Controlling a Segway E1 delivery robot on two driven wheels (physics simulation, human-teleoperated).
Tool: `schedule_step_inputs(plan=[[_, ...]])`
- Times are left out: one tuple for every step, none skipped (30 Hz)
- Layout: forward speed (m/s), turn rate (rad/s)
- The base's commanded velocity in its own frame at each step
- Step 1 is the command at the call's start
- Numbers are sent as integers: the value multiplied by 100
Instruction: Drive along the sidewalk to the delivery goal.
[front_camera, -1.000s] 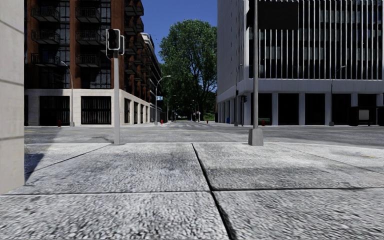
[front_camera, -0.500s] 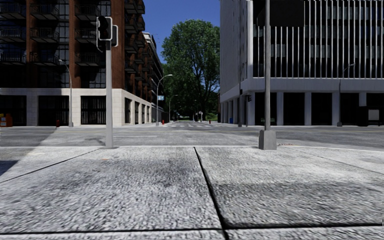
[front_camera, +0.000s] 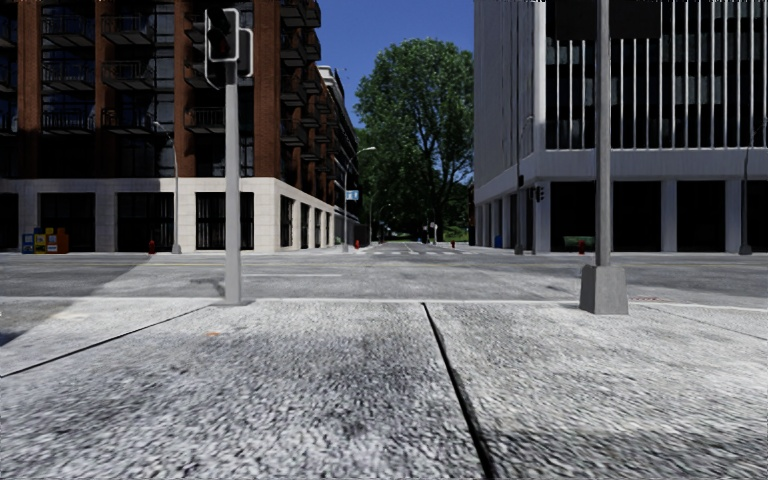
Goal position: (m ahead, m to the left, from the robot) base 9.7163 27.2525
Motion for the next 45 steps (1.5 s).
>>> schedule_step_inputs(plan=[[155,37],[155,37],[155,40],[155,45],[155,47],[155,51],[155,54],[155,55],[155,55],[155,55],[155,55],[155,55],[155,55],[155,55],[155,55],[155,55],[155,55],[155,55],[155,55],[155,55],[155,55],[155,55],[155,55],[156,55],[156,55],[156,55],[157,55],[160,55],[161,55],[163,55],[165,55],[165,55],[165,55],[165,55],[165,55],[165,55],[165,55],[165,55],[165,55],[165,55],[165,55],[165,55],[165,55],[165,55],[165,55]])
